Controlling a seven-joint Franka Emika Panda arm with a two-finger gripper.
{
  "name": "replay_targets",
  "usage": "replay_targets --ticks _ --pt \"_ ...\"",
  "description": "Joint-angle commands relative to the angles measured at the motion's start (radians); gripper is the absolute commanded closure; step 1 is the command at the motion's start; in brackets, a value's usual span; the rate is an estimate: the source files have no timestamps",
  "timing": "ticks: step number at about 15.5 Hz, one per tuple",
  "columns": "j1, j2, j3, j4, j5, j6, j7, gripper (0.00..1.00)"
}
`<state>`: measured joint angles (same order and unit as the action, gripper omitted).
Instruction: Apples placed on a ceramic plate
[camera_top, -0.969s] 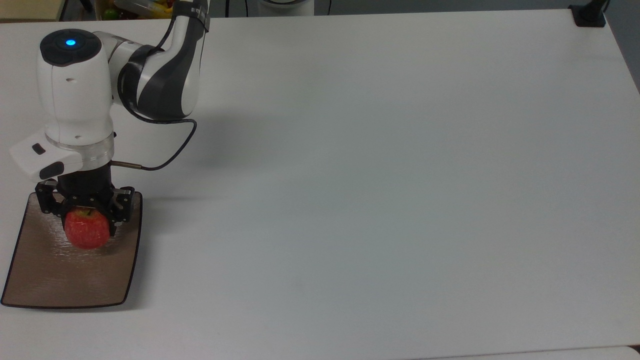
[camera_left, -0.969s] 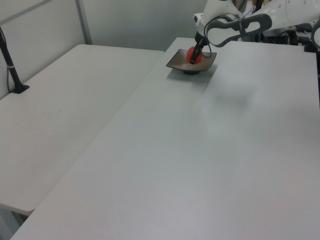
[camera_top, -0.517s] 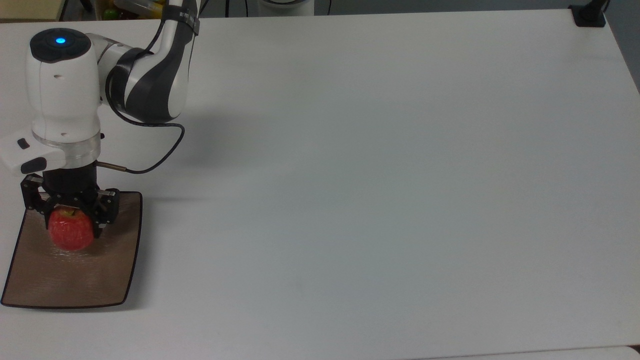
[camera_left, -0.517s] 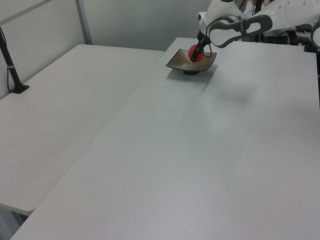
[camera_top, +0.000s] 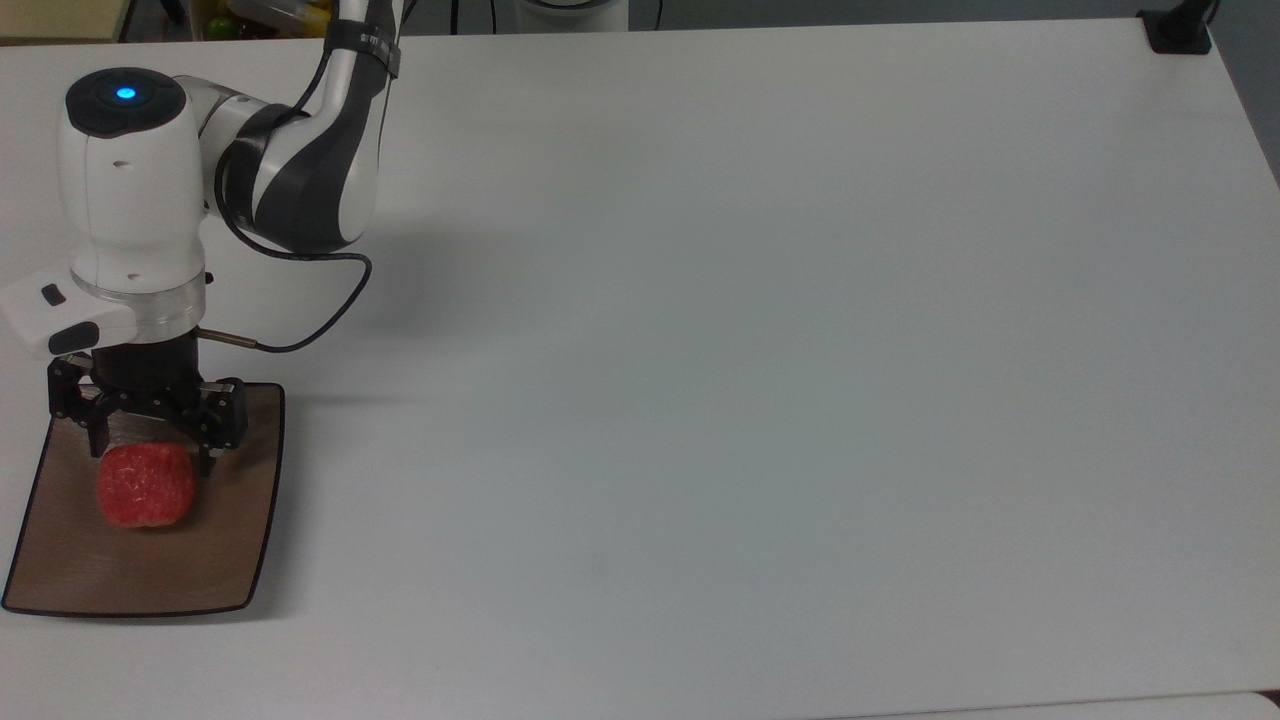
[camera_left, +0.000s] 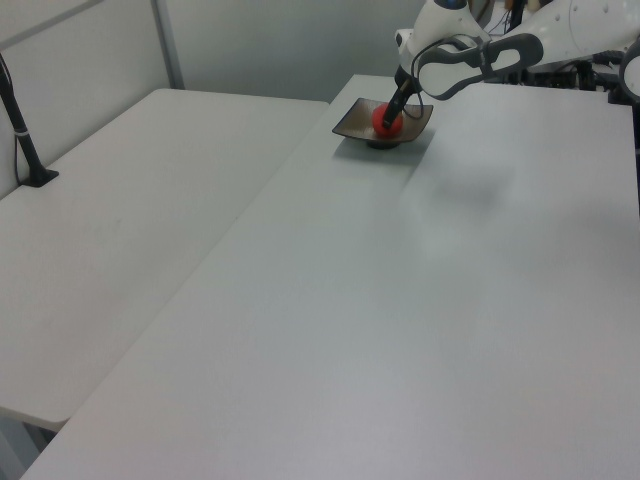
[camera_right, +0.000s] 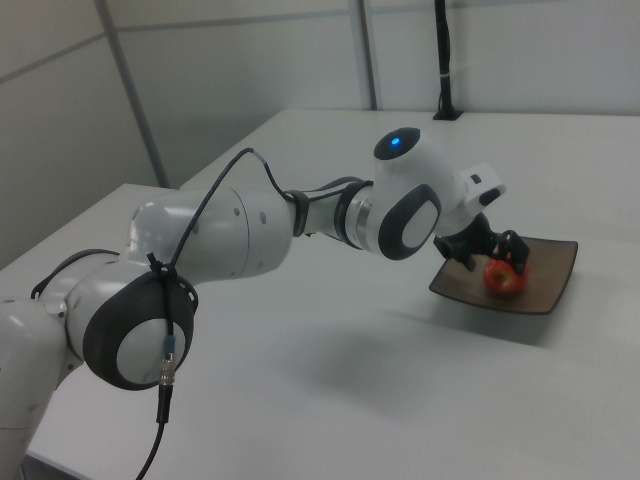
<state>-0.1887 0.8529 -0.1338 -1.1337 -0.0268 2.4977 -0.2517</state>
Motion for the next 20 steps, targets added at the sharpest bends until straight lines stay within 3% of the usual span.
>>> replay_targets --ticks 1,5,8,11,16,20 --pt "0.009 -0.069 -0.003 -0.061 0.018 0.021 0.014 0.00" --pt "0.020 -0.260 0.003 -0.205 0.019 -0.052 0.014 0.00" --pt "0.052 -0.405 0.010 -0.251 0.030 -0.260 0.029 0.00" --pt "0.086 -0.561 0.010 -0.256 0.042 -0.579 0.159 0.00" --pt "0.201 -0.748 0.010 -0.274 0.042 -0.925 0.296 0.00" --pt "0.317 -0.863 0.008 -0.354 0.044 -1.037 0.321 0.00"
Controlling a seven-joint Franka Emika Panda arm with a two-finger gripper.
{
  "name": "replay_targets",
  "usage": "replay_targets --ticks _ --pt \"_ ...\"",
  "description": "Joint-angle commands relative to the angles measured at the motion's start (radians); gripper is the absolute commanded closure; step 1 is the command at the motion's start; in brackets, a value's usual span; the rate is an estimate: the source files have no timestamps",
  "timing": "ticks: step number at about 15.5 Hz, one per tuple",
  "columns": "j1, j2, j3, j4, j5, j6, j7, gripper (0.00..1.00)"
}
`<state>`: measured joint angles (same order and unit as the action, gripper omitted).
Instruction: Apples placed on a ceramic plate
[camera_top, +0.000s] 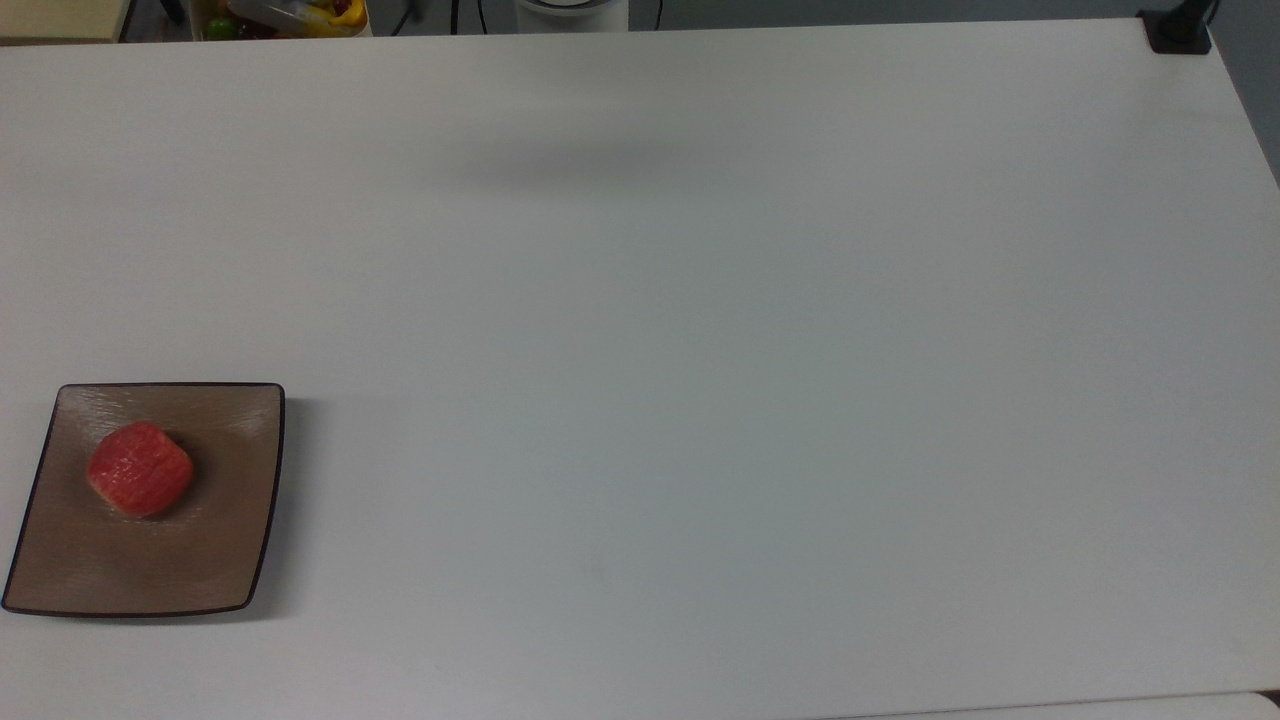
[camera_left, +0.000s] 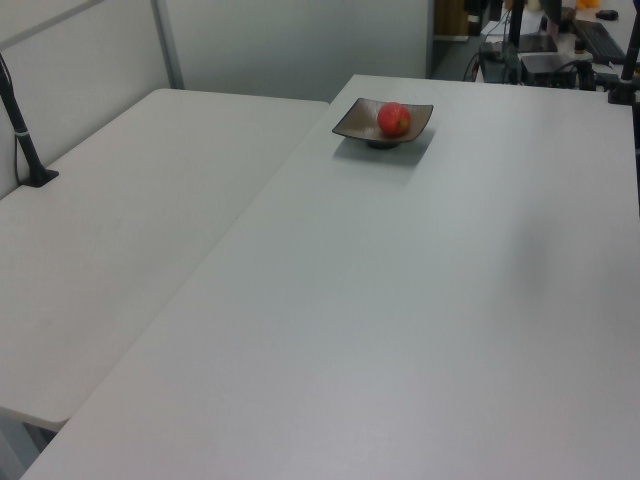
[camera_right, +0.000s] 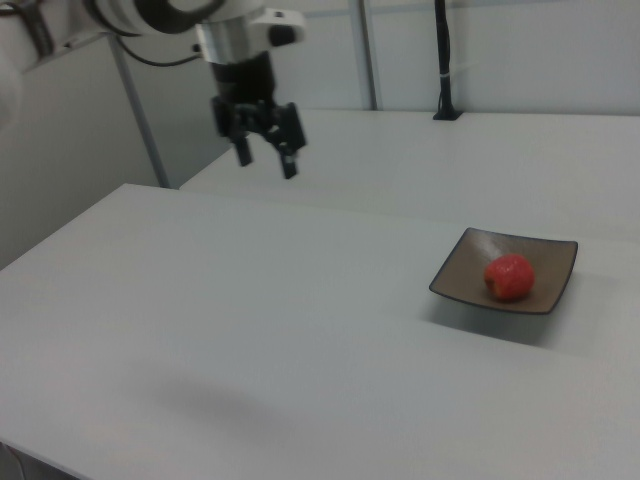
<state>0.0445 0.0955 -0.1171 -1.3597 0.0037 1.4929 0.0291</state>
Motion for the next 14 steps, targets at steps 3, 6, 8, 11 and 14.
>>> replay_targets --ticks 3,6,8,11,14 --pt "0.156 -0.184 -0.009 -0.199 0.013 -0.033 0.074 0.00" --pt "0.169 -0.192 -0.004 -0.220 0.036 -0.017 0.068 0.00" --pt "0.163 -0.181 0.002 -0.222 0.056 0.003 0.035 0.00" --pt "0.155 -0.169 0.007 -0.245 0.058 0.102 -0.067 0.00" --pt "0.135 -0.132 0.025 -0.242 0.050 0.162 -0.115 0.00"
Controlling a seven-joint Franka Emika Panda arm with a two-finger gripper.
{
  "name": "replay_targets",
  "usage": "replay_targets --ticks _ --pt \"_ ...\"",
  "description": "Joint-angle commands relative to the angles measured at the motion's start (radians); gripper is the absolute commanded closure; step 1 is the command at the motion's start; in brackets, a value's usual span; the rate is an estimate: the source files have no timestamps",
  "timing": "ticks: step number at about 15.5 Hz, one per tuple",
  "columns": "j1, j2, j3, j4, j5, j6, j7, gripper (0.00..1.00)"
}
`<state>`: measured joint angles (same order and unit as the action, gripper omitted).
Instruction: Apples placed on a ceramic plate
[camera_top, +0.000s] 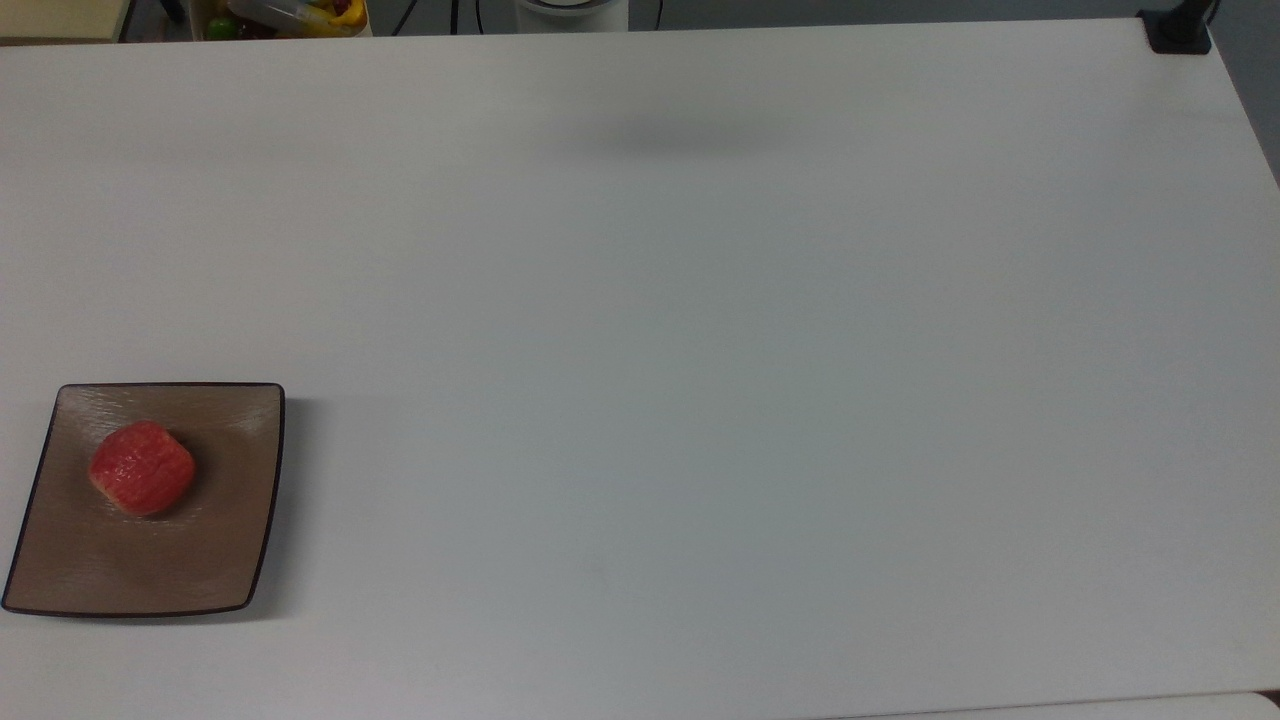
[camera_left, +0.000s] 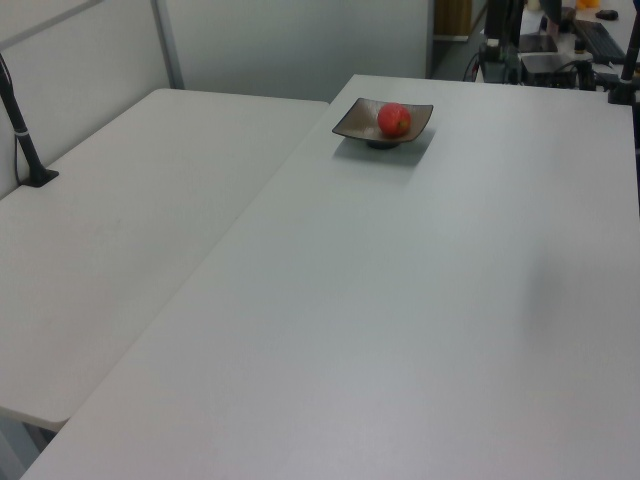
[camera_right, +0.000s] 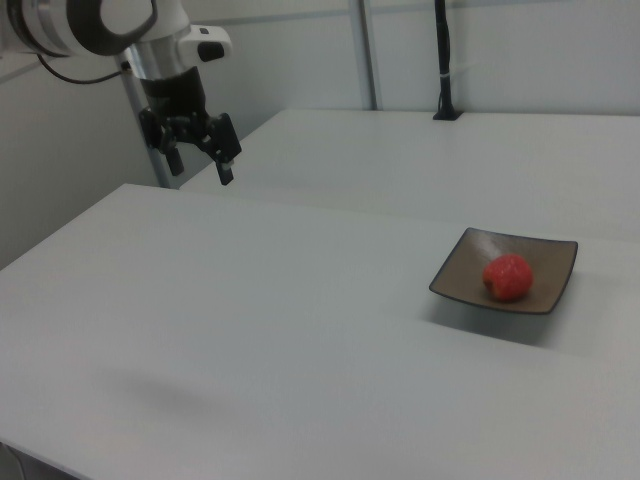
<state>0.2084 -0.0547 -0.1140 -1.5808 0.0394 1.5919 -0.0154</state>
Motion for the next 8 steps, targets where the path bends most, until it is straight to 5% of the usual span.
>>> replay_targets --ticks 1,8 --pt "-0.061 0.018 0.042 -0.018 0.017 0.063 -0.108 0.00" --pt "-0.099 0.007 0.082 -0.016 0.020 0.053 -0.132 0.00"
